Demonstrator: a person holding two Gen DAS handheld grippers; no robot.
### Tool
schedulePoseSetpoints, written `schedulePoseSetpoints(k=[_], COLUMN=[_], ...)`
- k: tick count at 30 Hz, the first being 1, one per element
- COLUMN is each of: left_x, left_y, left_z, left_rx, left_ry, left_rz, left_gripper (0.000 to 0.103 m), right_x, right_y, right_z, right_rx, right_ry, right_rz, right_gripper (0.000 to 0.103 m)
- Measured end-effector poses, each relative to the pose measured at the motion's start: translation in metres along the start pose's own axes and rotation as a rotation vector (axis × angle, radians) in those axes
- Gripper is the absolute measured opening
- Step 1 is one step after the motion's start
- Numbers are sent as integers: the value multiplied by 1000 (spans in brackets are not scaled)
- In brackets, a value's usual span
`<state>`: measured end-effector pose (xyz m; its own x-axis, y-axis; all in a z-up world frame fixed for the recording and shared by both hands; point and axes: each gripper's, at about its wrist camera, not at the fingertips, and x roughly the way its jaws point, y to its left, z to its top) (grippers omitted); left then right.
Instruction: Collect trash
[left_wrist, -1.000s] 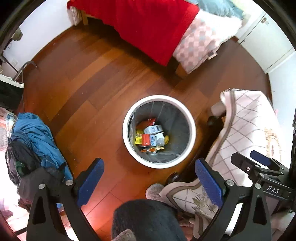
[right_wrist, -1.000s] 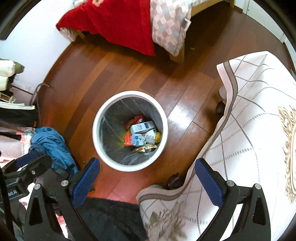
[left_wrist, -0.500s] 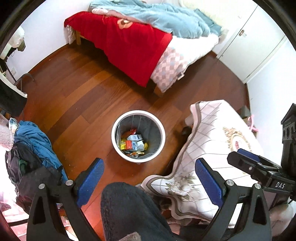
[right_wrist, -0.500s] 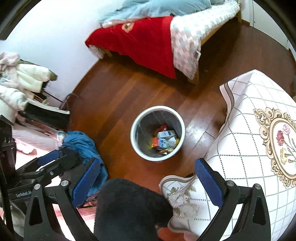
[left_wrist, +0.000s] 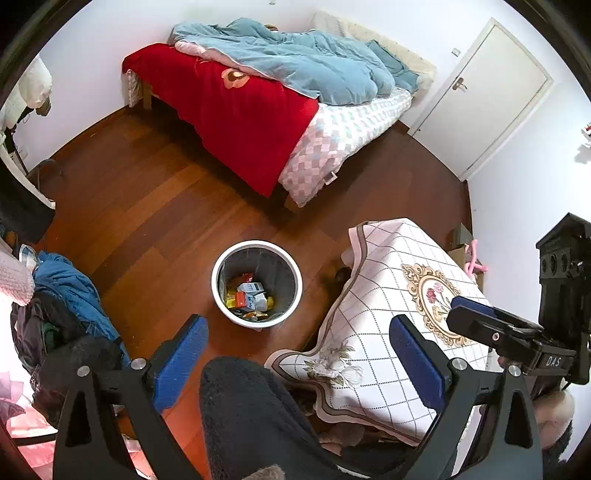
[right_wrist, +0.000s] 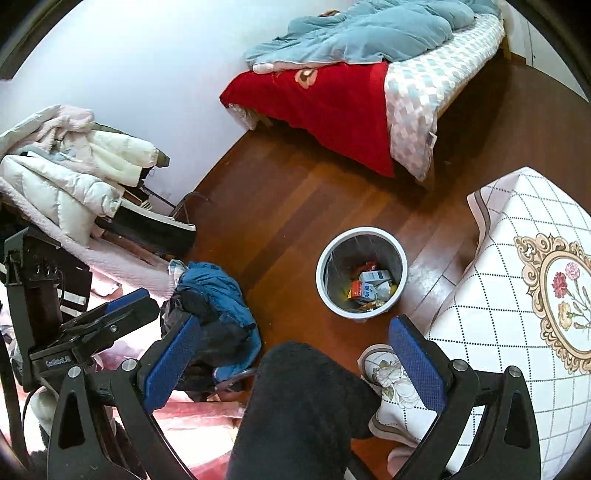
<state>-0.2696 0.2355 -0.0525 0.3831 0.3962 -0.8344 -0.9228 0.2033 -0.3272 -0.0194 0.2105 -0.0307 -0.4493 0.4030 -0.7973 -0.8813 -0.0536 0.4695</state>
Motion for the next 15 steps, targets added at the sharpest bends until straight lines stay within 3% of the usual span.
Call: schedulePoseSetpoints(k=[15], left_x=[-12], left_y=[-6], left_z=[-6], left_rx=[-1], left_ry=[-10], left_rz=[-8], left_gripper=[100], right_x=[-14], right_y=[15], right_z=[4], right_rx=[-30], right_ry=[15], right_rz=[9], right_gripper=[103])
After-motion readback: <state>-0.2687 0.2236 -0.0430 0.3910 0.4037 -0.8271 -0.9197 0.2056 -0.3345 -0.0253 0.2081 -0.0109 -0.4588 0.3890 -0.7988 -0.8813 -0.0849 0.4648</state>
